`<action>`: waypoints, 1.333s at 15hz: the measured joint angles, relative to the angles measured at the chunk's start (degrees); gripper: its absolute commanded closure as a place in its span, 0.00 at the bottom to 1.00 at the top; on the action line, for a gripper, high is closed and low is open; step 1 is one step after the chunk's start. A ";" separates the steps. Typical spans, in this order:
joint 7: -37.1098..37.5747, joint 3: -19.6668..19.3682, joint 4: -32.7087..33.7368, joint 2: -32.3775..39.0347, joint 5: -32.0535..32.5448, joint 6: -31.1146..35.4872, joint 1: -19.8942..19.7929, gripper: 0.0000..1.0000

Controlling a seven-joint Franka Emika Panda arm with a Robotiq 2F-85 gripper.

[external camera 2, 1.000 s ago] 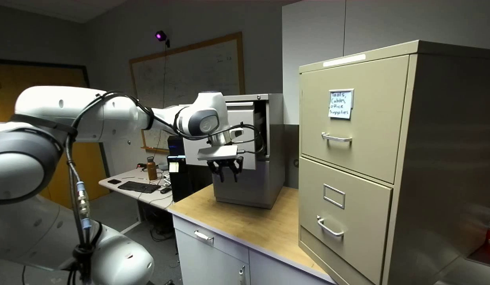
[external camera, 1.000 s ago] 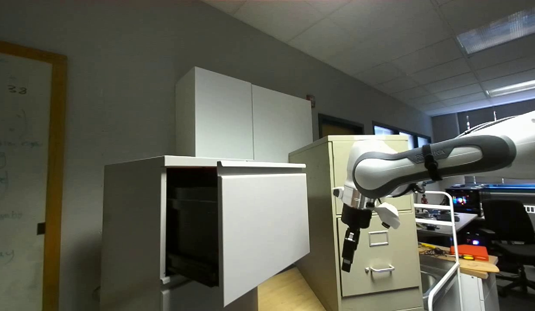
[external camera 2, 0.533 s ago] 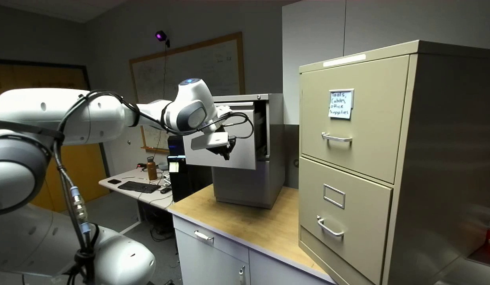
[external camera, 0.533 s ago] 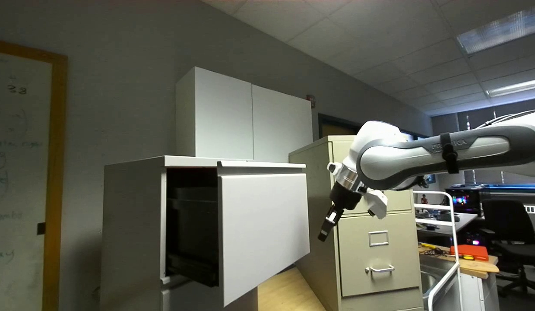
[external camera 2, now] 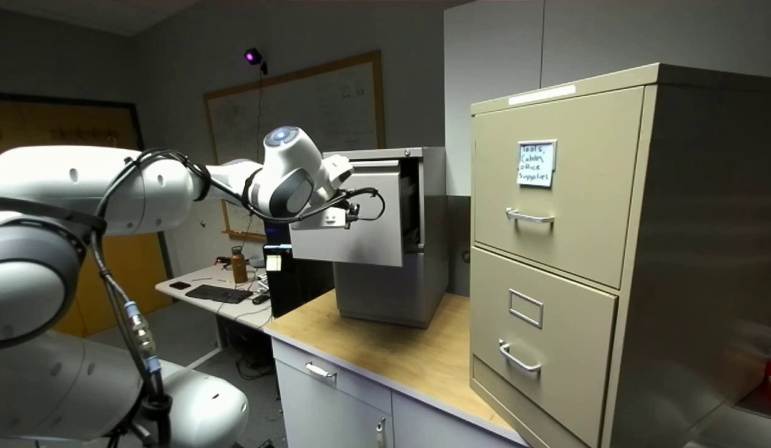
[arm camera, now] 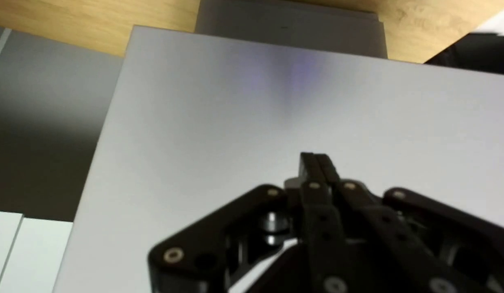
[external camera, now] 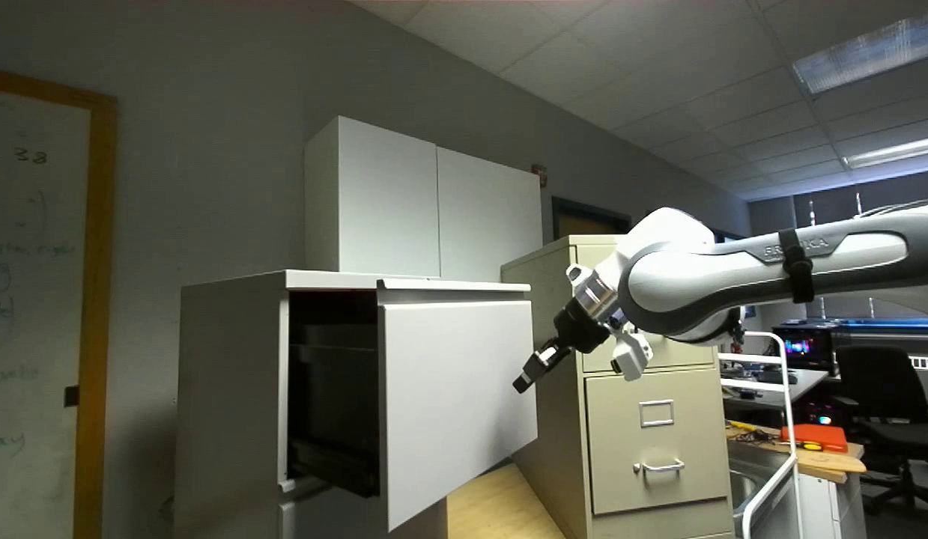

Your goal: Close the top drawer of the file cabinet

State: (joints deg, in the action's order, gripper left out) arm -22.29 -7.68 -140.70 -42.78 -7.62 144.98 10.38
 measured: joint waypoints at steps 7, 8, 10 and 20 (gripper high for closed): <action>2.23 0.33 -1.30 0.91 -1.52 8.40 5.47 0.96; 2.77 0.39 -1.30 1.48 -1.61 9.62 6.11 0.96; 3.84 0.48 -1.24 2.93 -1.89 12.49 7.38 0.96; 9.29 0.70 3.41 13.05 -3.38 22.81 9.75 0.96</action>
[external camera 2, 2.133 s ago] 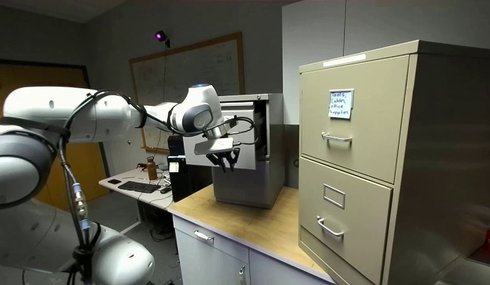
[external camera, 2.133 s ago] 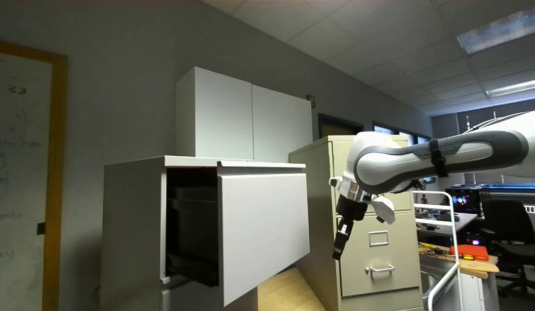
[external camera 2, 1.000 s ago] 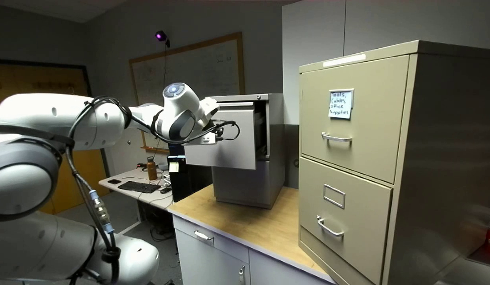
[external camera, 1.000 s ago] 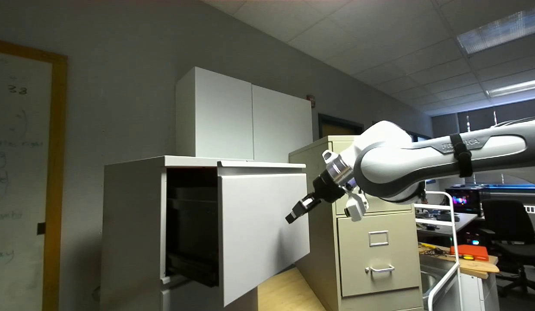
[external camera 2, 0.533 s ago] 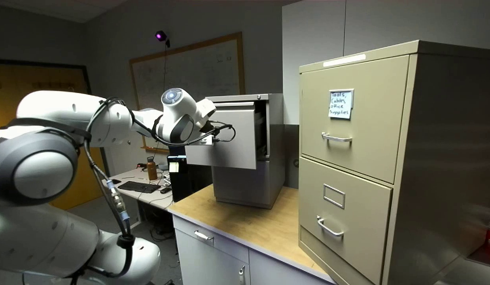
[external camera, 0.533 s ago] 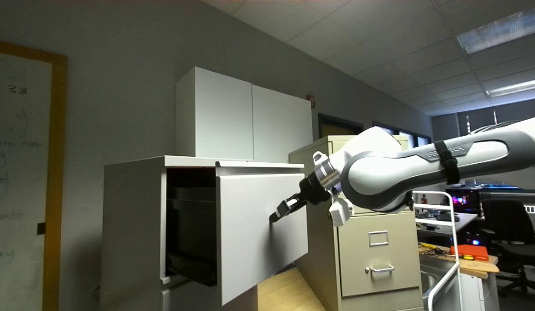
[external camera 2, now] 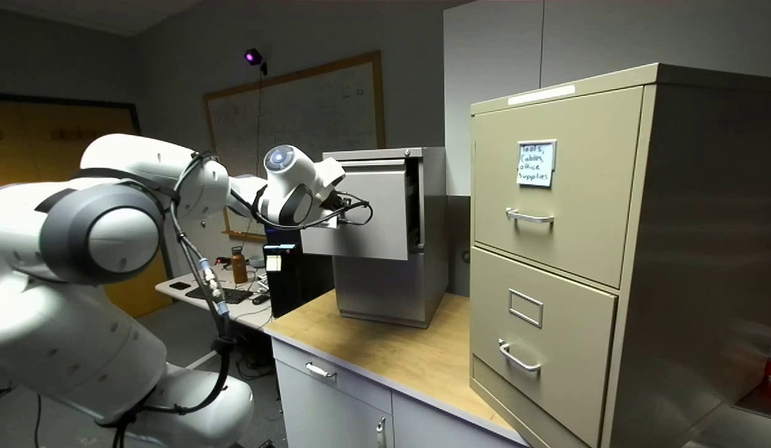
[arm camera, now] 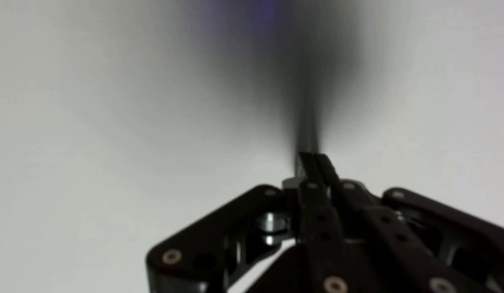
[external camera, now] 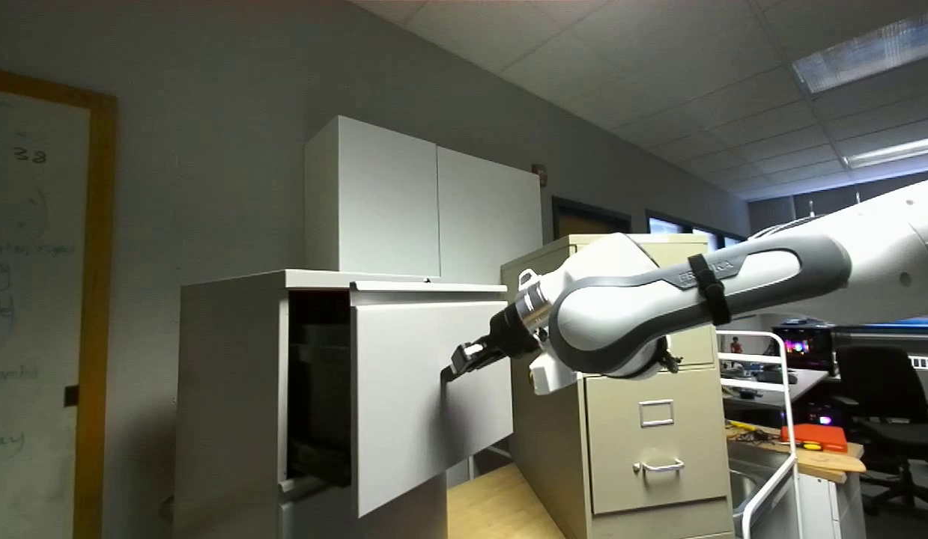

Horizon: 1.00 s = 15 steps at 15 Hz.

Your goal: Close the top drawer of the file cabinet

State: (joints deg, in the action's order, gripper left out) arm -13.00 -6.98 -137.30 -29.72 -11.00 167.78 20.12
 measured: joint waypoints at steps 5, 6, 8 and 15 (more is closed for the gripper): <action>2.43 -0.30 7.95 8.81 -2.47 0.46 0.55 0.96; 2.76 -0.47 9.90 10.66 -3.23 0.17 0.73 0.96; 3.38 -0.64 14.16 14.45 -4.78 -0.73 0.98 0.96; 4.47 -0.71 28.41 25.81 -8.72 -5.59 1.17 0.96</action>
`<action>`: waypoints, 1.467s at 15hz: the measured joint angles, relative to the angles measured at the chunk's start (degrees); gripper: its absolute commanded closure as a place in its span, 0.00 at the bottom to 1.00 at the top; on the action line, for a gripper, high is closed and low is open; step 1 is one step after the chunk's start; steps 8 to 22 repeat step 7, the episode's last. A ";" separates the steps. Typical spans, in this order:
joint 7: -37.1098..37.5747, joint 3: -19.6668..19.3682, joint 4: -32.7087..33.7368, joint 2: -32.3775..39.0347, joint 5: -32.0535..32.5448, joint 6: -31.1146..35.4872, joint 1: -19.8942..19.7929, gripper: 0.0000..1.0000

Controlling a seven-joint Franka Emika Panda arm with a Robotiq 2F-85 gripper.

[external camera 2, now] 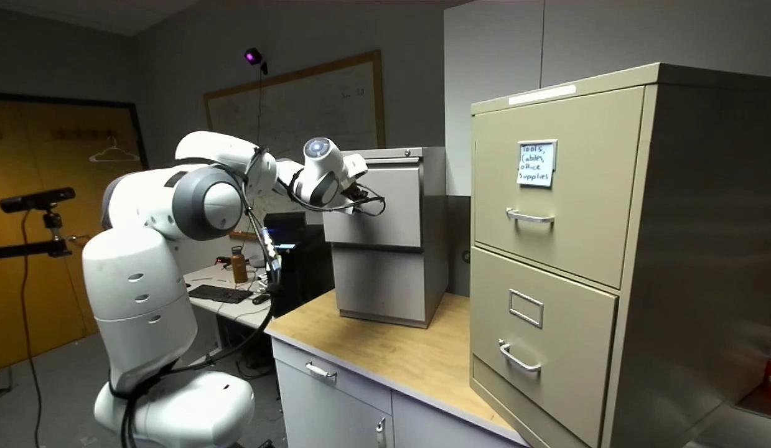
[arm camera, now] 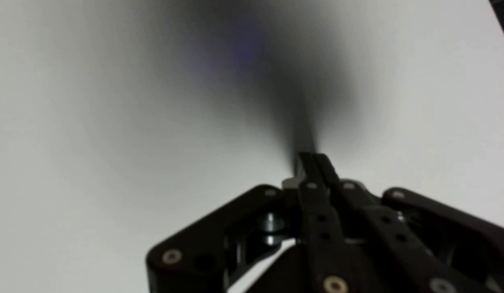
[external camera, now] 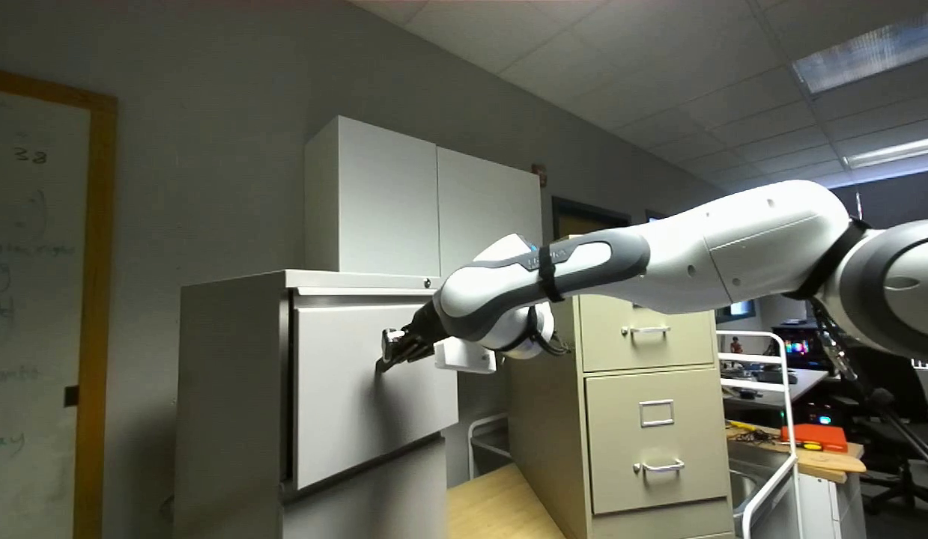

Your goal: Close the top drawer of the file cabinet

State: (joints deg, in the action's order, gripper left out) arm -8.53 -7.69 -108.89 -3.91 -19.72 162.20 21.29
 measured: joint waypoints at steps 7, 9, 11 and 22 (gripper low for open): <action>1.96 -0.06 9.54 7.54 -0.80 -4.28 -0.19 0.97; 1.96 -0.06 9.54 7.54 -0.80 -4.28 -0.19 0.97; 1.96 -0.06 9.54 7.54 -0.80 -4.28 -0.19 0.97; 1.96 -0.06 9.54 7.54 -0.80 -4.28 -0.19 0.97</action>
